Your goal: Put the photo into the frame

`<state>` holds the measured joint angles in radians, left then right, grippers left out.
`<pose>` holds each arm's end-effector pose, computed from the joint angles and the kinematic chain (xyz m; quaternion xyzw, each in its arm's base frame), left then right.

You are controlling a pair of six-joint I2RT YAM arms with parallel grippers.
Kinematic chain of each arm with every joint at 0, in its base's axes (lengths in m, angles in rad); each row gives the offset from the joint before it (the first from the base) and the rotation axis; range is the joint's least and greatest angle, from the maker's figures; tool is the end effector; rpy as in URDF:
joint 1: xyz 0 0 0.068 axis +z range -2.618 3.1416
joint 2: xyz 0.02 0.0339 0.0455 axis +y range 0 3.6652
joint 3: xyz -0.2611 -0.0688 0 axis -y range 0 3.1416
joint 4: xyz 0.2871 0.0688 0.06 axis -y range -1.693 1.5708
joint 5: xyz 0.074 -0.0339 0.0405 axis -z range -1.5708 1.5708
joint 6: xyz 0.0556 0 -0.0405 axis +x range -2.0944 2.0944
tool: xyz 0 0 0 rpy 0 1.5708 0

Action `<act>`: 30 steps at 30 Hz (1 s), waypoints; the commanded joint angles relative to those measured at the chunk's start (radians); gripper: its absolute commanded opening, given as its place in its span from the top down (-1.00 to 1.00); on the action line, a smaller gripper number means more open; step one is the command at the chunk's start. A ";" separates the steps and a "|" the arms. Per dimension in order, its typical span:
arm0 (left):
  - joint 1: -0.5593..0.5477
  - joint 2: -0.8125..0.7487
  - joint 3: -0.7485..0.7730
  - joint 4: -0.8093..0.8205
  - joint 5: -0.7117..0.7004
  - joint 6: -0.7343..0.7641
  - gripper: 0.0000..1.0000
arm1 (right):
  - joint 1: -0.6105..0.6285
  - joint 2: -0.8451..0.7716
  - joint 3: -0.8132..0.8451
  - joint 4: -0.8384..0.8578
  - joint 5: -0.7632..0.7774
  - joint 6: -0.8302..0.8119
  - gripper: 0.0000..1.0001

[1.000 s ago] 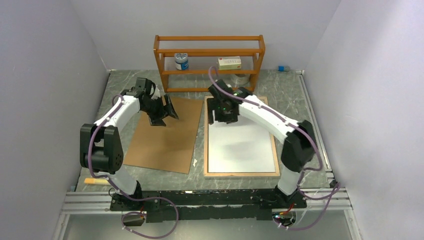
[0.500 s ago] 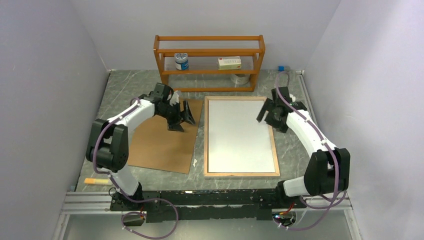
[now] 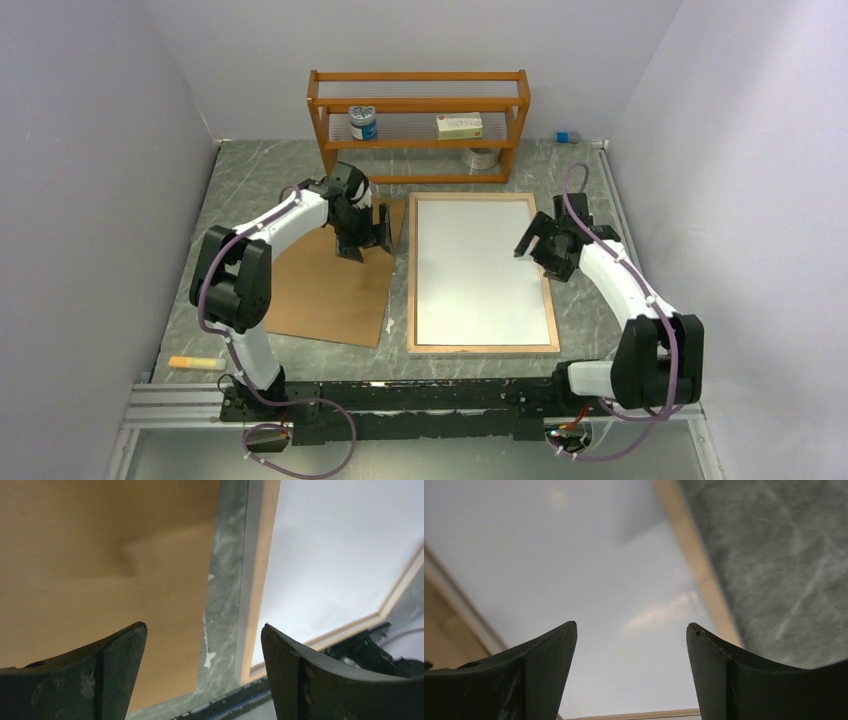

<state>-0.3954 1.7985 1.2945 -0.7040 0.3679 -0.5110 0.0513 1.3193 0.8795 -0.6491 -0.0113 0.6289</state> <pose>0.3651 -0.1741 0.1641 -0.0229 0.9673 -0.2394 0.0807 0.3000 0.0160 0.1836 0.2753 0.9313 0.0848 0.2231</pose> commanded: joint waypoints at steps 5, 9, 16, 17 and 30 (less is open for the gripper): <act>0.119 0.022 0.159 -0.109 -0.213 0.191 -0.79 | 0.312 -0.031 0.058 0.195 -0.065 0.250 -0.58; 0.278 0.051 0.207 -0.094 -0.176 0.210 -0.78 | 0.476 0.065 0.125 0.317 -0.056 0.386 -0.36; 0.517 0.078 0.210 -0.064 -0.177 0.158 -0.71 | 0.640 0.322 0.323 0.367 -0.077 0.495 -0.28; 0.547 0.075 0.192 -0.053 -0.168 0.145 -0.69 | 0.660 0.357 0.352 0.355 -0.067 0.507 -0.28; 0.687 0.056 -0.068 0.095 -0.046 0.002 -0.74 | 0.718 0.663 0.593 0.208 -0.076 0.544 -0.36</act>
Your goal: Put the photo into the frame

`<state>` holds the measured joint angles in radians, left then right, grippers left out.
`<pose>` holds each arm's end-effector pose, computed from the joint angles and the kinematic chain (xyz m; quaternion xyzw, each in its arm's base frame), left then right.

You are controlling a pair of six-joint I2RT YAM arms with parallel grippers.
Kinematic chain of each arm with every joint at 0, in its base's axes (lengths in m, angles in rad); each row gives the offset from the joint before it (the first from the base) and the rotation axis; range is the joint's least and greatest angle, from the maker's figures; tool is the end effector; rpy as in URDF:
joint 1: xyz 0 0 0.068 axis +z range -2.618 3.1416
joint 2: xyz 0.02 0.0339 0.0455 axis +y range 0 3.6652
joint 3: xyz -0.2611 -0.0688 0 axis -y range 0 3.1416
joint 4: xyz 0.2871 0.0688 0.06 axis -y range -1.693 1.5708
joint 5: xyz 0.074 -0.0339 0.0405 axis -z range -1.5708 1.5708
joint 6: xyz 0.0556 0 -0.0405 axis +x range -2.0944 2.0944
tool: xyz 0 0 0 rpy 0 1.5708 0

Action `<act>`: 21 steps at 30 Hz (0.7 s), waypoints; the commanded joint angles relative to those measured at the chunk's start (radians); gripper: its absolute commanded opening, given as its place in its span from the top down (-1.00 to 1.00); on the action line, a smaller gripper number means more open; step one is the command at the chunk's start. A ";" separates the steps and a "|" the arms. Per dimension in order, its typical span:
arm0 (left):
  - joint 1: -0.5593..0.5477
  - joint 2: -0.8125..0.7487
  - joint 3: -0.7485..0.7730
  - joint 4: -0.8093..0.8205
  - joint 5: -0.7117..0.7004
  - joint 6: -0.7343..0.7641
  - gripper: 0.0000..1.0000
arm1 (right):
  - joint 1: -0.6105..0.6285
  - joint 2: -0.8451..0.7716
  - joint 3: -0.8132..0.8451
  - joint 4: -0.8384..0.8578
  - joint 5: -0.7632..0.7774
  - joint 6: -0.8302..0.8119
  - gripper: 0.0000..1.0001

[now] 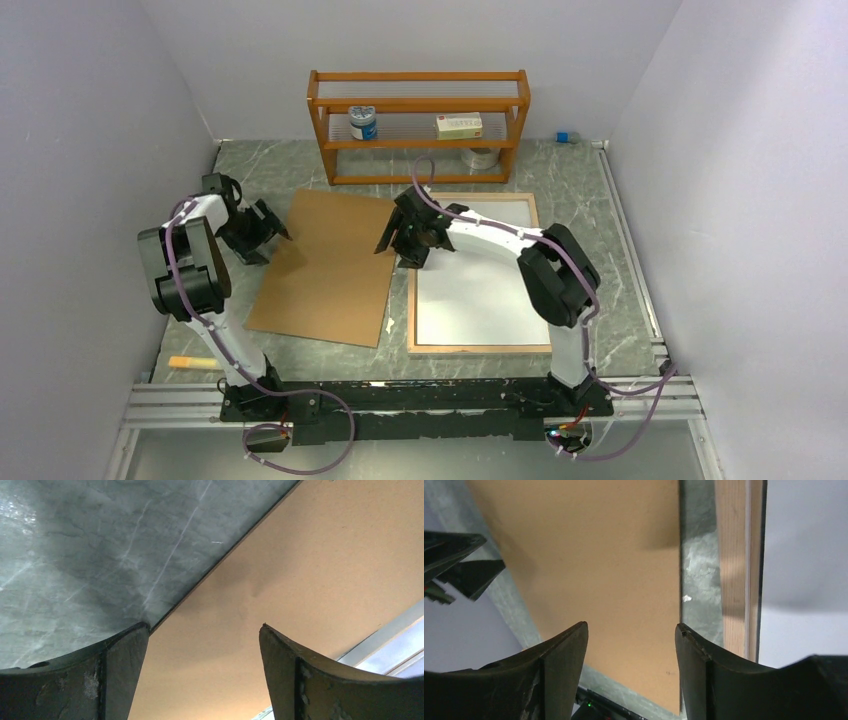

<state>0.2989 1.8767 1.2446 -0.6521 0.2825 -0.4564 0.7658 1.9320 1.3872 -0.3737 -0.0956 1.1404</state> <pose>0.3885 0.1035 0.1191 -0.3426 0.9183 -0.1500 0.1300 0.3333 0.3278 0.1575 0.1611 0.9325 0.2871 0.1484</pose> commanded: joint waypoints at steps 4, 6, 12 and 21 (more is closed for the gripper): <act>-0.006 -0.015 -0.041 0.040 0.043 -0.057 -0.78 | 0.004 0.105 0.125 -0.108 0.011 0.037 -0.38; -0.006 -0.004 -0.036 0.021 0.009 -0.050 -0.79 | 0.005 0.123 0.148 -0.119 0.024 0.027 -0.38; -0.007 -0.012 -0.005 -0.018 -0.136 -0.018 -0.82 | 0.004 0.182 0.227 -0.216 0.061 0.017 -0.38; -0.007 -0.047 -0.068 0.127 -0.057 0.019 -0.84 | 0.006 0.243 0.243 -0.232 0.002 0.032 -0.36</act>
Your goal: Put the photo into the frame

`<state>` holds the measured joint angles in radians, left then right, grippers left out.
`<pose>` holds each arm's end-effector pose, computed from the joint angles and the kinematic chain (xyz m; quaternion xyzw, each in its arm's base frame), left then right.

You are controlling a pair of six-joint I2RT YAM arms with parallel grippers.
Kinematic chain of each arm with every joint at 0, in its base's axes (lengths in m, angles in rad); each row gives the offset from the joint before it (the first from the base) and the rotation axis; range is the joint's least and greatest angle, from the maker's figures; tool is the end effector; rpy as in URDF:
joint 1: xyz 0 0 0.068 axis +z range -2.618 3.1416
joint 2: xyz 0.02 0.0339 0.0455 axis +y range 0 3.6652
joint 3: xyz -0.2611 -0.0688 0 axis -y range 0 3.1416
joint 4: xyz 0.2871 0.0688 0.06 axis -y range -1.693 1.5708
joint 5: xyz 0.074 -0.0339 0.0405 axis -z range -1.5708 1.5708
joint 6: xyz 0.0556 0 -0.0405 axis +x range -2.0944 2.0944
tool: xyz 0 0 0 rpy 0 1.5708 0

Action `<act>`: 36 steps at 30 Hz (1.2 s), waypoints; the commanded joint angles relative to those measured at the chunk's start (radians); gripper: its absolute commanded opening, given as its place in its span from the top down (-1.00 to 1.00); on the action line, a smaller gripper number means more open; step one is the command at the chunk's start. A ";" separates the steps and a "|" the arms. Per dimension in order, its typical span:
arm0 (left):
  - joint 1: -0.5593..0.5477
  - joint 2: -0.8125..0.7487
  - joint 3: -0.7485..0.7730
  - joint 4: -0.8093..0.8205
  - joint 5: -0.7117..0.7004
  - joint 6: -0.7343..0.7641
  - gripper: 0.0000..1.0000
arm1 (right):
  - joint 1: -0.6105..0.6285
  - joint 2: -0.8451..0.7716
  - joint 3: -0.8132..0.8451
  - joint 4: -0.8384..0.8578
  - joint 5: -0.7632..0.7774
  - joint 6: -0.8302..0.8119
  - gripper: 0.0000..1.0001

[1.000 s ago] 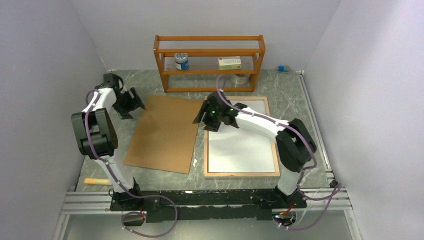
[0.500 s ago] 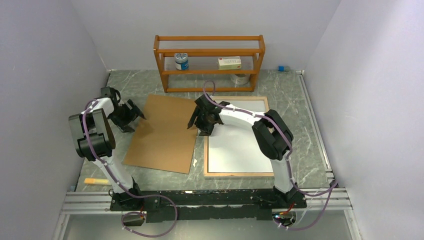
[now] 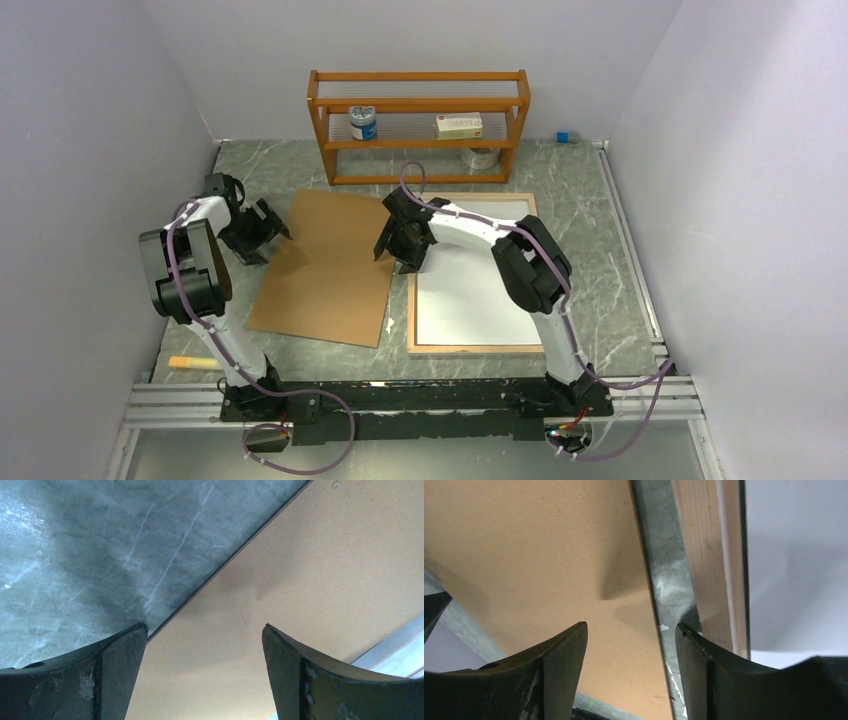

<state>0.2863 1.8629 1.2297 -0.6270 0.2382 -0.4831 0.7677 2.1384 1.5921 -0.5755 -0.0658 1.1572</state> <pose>0.3886 0.1007 0.1201 -0.3511 0.9162 -0.1319 0.1413 0.3522 0.3451 0.1191 0.1814 0.9574 0.2009 0.1008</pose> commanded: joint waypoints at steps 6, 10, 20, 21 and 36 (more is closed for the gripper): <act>0.005 0.057 -0.032 0.029 0.129 0.012 -0.72 | 0.002 0.064 0.044 0.018 -0.120 -0.002 -0.36; 0.006 0.072 -0.037 -0.005 0.183 -0.022 -0.68 | 0.003 0.077 0.044 0.067 -0.215 -0.010 -0.36; 0.005 0.045 -0.045 -0.087 0.184 -0.006 -0.64 | 0.009 -0.062 -0.031 0.324 -0.338 0.002 -0.29; 0.006 0.042 -0.046 -0.093 0.187 -0.006 -0.64 | 0.011 -0.079 -0.035 0.331 -0.335 -0.001 -0.29; 0.003 0.016 -0.198 -0.033 0.393 -0.029 -0.64 | 0.018 -0.272 -0.177 0.251 -0.154 -0.034 -0.11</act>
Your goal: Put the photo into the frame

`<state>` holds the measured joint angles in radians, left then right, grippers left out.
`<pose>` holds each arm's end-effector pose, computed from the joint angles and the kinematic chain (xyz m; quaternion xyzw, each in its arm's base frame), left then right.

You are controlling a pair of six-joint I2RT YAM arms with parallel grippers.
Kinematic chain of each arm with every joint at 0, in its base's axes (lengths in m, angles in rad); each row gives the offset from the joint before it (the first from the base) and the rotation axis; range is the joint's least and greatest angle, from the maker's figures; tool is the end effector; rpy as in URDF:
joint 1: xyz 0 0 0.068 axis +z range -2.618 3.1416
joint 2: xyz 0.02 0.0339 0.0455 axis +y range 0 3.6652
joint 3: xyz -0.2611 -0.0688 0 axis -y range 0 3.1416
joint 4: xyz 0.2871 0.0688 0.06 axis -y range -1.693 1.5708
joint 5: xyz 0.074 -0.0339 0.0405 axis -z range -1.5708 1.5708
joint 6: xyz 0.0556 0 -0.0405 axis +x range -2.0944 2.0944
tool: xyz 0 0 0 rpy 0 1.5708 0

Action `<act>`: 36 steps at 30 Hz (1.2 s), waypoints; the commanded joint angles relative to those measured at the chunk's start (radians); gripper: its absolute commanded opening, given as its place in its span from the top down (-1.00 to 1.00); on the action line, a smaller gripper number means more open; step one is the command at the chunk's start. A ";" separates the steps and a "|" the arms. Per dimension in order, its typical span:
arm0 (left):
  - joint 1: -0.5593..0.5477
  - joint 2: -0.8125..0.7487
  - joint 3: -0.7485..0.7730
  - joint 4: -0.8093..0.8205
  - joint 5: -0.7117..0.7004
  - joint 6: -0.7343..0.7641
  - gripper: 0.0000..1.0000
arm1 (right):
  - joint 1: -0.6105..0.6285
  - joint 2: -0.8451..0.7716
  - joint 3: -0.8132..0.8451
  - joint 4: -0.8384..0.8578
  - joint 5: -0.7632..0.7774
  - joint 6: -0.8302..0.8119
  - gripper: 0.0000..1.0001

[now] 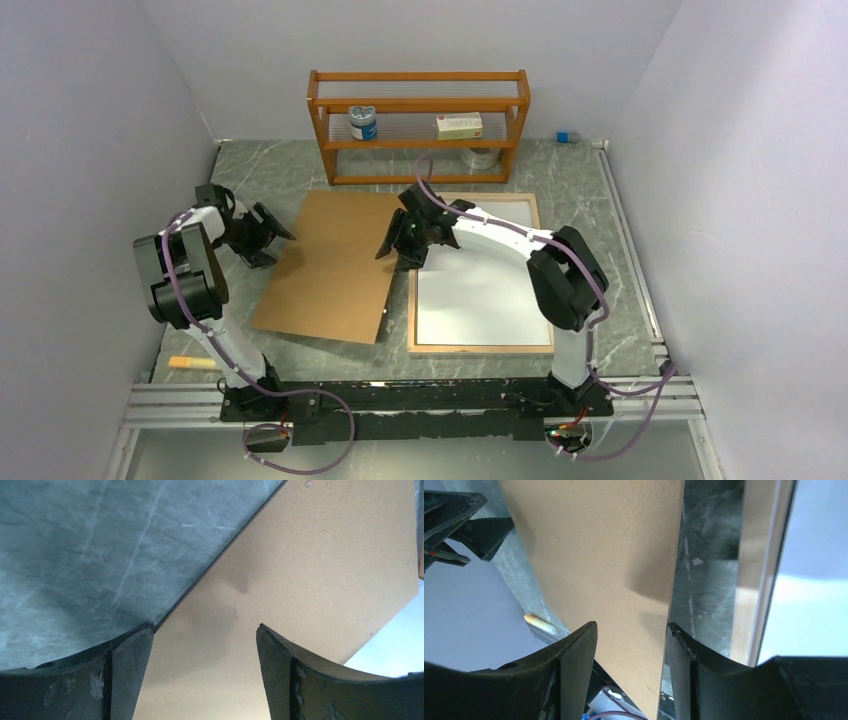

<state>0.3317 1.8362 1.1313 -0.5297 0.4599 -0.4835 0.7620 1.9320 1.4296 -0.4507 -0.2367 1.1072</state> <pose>0.3738 0.1027 0.1082 -0.3455 0.8964 -0.2364 0.1454 0.3288 0.3318 0.1677 0.1271 0.9381 0.3096 0.0889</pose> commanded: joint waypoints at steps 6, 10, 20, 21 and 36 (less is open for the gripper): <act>-0.063 -0.002 -0.155 -0.126 0.216 -0.020 -0.64 | -0.005 -0.132 -0.101 0.057 0.115 0.005 -0.07; -0.094 -0.009 -0.193 -0.111 0.251 -0.023 -0.64 | -0.026 -0.183 -0.174 0.057 0.158 0.008 -0.05; -0.128 -0.006 -0.204 -0.119 0.207 -0.019 -0.69 | -0.069 -0.213 -0.264 -0.006 0.261 0.005 -0.17; -0.127 -0.006 -0.200 -0.123 0.200 -0.020 -0.70 | -0.069 -0.214 -0.266 -0.016 0.283 -0.001 -0.22; -0.128 0.009 -0.169 -0.144 0.162 -0.007 -0.79 | -0.086 -0.165 -0.269 -0.022 0.253 -0.053 -0.46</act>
<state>0.2108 1.8038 0.9684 -0.6666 0.7155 -0.5186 0.6827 1.7653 1.1606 -0.5205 0.0689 1.0878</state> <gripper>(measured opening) 0.890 0.727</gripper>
